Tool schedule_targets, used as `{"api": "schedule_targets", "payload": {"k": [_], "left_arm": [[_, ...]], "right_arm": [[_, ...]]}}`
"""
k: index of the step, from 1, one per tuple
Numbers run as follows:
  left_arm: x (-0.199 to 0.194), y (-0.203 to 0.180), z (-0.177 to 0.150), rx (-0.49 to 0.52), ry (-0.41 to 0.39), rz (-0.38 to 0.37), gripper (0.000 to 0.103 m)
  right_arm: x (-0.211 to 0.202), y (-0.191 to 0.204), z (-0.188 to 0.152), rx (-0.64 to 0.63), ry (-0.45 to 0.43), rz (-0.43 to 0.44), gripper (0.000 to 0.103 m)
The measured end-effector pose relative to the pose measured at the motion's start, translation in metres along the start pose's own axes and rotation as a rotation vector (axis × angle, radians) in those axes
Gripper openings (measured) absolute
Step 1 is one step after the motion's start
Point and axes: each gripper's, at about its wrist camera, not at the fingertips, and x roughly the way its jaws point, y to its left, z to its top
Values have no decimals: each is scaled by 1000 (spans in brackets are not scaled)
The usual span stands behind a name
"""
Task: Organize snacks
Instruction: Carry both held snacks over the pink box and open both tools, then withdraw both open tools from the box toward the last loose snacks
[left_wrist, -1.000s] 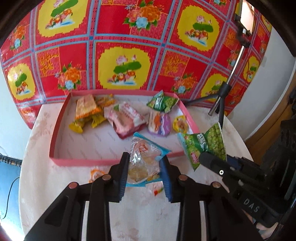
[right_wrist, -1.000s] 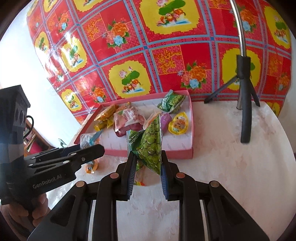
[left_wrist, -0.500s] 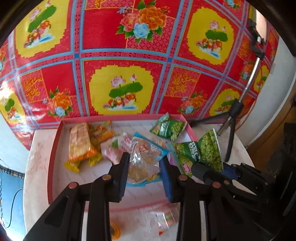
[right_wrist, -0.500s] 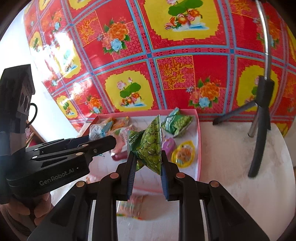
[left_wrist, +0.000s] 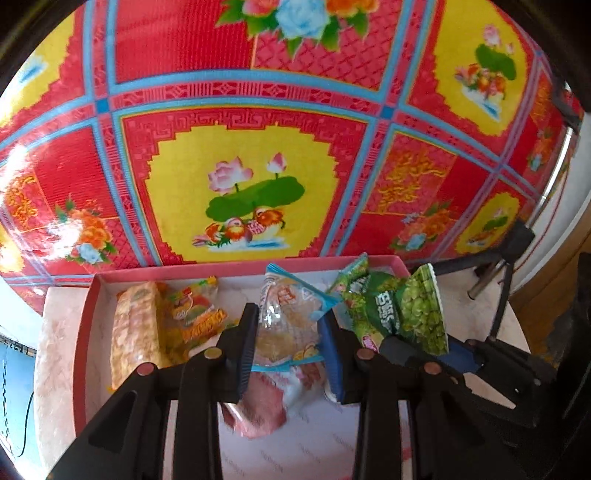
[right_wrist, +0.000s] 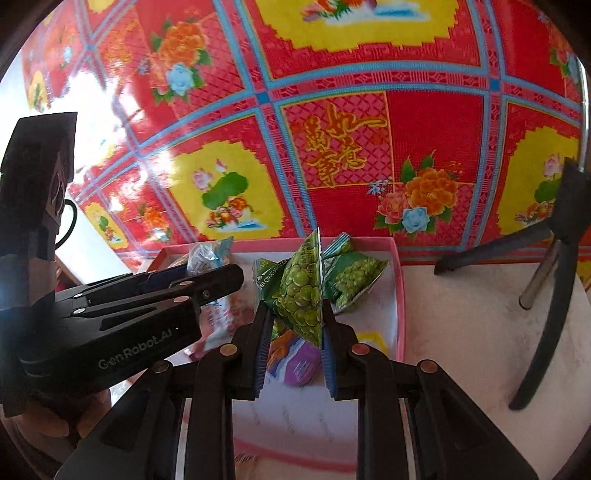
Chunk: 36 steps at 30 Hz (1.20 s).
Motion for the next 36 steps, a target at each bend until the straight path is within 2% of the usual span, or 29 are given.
{"api": "schedule_targets", "payload": {"k": [17,19,22,26,36], "left_arm": [[39,2,13,-18,30,22,38],[39,2,13,-19,36,27,38],[41,9,15,-28,44,34,41],[29,7,14,-29,43,43,48],[-2,-3,2,1,32,45,48]], "right_arm": [[30,-8,9,36,29,15,26],[28,-8,9,40,25,11,28],[21,-11,11,47,20,-9,35],[8,-17,11,64,14,-23,41],[-15,-9,6,59,-1,-45,44]]}}
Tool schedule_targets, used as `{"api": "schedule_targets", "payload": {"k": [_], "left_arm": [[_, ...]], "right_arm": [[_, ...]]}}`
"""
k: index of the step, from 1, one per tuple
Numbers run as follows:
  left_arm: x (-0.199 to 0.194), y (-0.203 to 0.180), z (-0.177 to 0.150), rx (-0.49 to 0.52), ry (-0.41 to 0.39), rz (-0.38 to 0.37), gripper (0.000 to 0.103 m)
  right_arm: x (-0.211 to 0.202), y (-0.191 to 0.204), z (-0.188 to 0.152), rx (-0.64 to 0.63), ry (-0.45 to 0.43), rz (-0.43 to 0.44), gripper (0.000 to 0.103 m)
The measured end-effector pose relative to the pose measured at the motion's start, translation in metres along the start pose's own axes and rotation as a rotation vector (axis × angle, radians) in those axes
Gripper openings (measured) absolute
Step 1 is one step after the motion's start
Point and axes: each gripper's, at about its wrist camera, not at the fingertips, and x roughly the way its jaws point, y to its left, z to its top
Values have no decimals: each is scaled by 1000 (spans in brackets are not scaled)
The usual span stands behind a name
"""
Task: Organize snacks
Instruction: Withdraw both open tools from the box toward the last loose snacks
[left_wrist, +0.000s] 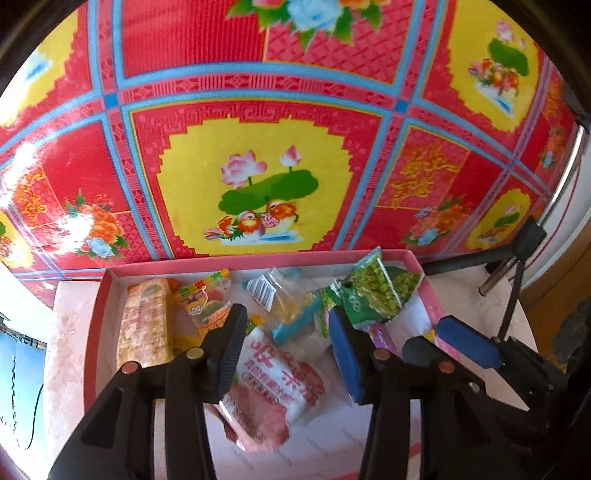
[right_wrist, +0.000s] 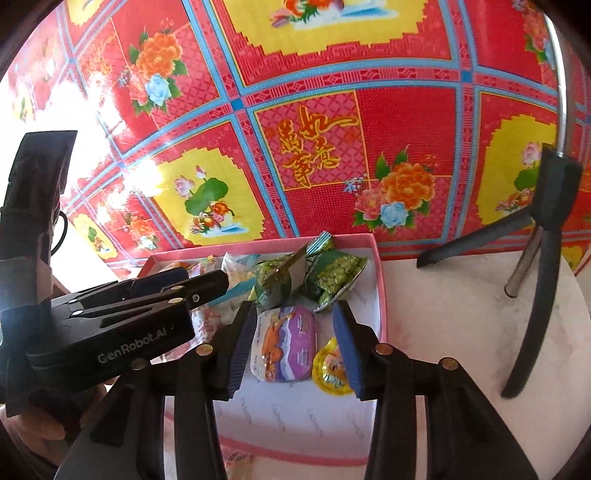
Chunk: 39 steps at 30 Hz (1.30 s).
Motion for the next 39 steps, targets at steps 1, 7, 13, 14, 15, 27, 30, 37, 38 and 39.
{"api": "schedule_targets", "payload": {"k": [1,7,13,14,15,27,30,37,38,39], "left_arm": [[-4,-1,-2,2,-4,6,48],[-28,-2,-15,-3,-11,16,48],[-47,1,-24,-9,-13,20,48],[-50,3,-25,-10,-13,21,48],[-54,4,-27,-10,-14,22,48],[-81,18,-55,-42,-6,39,48],[-85,21,-62,-49,-3,46,48],[-86,32,-81,-65,20,60,48],[-85,34,-84,-70,26,62,48],[-84,36,-86,-74,31,63,48]], "right_arm": [[-3,0,-1,4,-2,1,44],[-19,5,-13,2,-8,6,44],[-31,12,-24,-2,-16,-2,44],[-34,13,-26,0,-16,-1,44],[-35,15,-27,0,-17,-2,44],[-58,26,-51,-2,-23,-8,44],[-62,26,-58,-3,-21,-15,44],[-63,22,-71,10,-12,-29,44],[-62,22,-74,10,-6,-25,44],[-62,21,-76,10,-2,-25,44]]}}
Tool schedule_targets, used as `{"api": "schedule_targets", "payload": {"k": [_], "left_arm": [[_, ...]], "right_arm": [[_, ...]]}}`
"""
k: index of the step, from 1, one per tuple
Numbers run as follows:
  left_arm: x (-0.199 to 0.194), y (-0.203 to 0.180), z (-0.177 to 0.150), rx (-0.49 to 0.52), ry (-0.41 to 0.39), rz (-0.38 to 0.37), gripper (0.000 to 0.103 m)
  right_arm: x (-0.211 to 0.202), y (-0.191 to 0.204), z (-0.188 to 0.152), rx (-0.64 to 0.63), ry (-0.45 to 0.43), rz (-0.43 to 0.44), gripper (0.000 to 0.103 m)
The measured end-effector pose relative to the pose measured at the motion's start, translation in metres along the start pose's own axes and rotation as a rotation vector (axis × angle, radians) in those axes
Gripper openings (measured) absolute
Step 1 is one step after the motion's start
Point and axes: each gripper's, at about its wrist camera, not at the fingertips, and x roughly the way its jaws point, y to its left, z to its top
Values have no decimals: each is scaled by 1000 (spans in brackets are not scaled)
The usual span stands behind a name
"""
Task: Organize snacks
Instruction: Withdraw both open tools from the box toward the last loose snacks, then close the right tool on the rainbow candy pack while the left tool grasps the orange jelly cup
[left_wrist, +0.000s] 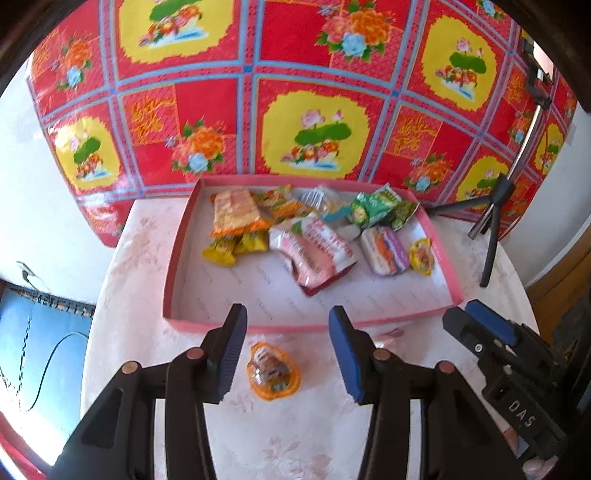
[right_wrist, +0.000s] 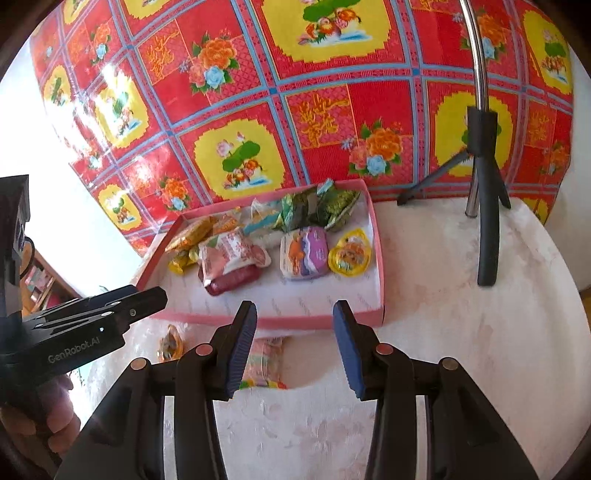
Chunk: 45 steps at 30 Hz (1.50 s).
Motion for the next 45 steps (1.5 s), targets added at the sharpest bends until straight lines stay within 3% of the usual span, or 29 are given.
{"api": "schedule_targets", "payload": {"k": [12,24,34,36,37,45], "left_arm": [[11,21,-15,-72,66,22,48],[29,15,-21,-70,120,11,48],[32,1,-23,4,63,78,48],[31,0,-23,13,57,89,42],[31,-1,-23,14,53,86,34],[19,7,-21,-22,38,13,22]], "right_arm": [[10,0,-21,15,55,2,44],[14,-4,-26,31,81,1,44],[18,-3,-27,40,96,3,44],[18,-3,-27,39,97,3,44],[19,-2,-27,38,98,2,44],[18,0,-28,29,100,8,44]]}}
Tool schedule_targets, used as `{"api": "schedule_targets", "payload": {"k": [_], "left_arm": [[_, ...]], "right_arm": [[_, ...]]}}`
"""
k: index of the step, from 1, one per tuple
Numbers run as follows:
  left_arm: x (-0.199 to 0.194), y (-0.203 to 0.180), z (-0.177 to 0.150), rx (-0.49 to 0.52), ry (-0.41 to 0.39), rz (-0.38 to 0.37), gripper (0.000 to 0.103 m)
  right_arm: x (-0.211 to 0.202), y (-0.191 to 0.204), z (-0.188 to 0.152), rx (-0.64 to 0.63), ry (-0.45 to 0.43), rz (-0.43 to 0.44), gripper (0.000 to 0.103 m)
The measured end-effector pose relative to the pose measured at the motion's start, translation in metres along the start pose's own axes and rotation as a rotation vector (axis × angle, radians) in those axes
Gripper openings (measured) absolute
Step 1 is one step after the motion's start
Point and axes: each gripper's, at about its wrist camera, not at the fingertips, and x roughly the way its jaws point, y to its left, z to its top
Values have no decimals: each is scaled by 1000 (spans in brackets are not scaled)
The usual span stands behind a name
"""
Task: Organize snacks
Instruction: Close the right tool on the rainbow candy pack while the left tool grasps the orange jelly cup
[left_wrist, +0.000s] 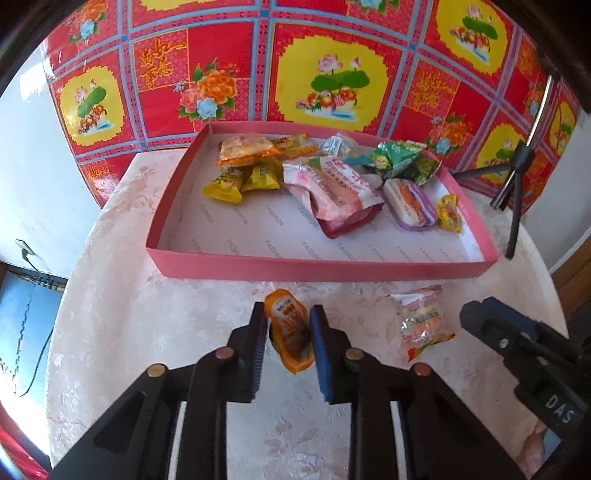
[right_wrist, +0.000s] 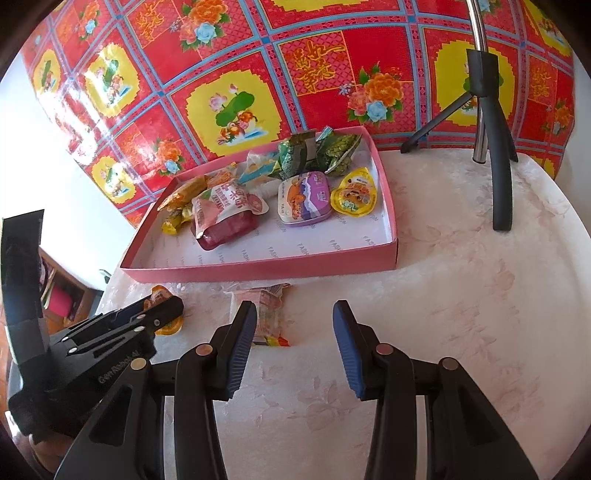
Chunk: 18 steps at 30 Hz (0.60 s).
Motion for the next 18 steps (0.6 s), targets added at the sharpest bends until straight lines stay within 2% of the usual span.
{"api": "schedule_targets", "payload": {"k": [10,18], "left_arm": [[-2,9,-2,-7,22,-28,24],[-3,8,-4,31,-4,-33,26]], "right_arm": [[8,17,-4,-44,19,13,44],[21,25,-2,-66,43,0,44]]}}
